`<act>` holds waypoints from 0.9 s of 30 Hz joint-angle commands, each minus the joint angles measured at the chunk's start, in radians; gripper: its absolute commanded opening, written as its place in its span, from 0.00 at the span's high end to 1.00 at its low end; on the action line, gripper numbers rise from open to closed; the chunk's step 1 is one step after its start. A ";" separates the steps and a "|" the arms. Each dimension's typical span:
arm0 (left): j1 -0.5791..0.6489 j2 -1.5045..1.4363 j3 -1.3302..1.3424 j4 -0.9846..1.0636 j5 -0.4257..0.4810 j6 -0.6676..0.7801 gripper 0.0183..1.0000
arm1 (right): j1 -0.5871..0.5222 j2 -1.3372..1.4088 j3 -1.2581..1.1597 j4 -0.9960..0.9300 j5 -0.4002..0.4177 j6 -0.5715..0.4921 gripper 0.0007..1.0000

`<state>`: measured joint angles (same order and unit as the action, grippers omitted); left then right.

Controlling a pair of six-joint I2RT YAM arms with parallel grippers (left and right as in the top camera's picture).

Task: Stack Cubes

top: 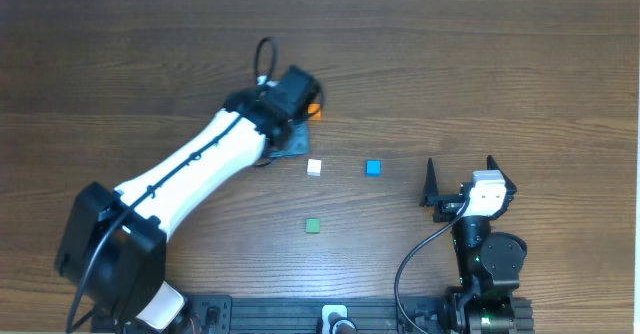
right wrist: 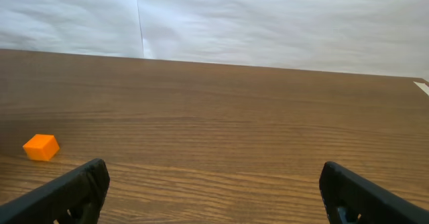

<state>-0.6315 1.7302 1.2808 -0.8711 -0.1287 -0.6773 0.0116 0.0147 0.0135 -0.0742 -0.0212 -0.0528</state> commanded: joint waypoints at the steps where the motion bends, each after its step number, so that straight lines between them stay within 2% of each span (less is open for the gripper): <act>1: -0.086 0.027 0.060 -0.012 -0.016 -0.093 0.90 | -0.005 -0.009 -0.008 0.003 -0.008 -0.001 0.01; 9: -0.165 0.088 0.060 -0.004 -0.016 -0.121 0.89 | -0.005 -0.009 -0.008 0.003 -0.008 -0.001 0.01; 27: -0.122 0.182 0.060 0.006 -0.023 -0.115 0.90 | -0.005 -0.009 -0.008 0.003 -0.008 -0.001 0.01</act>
<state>-0.7708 1.8992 1.3289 -0.8703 -0.1326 -0.7830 0.0116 0.0147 0.0135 -0.0738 -0.0212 -0.0532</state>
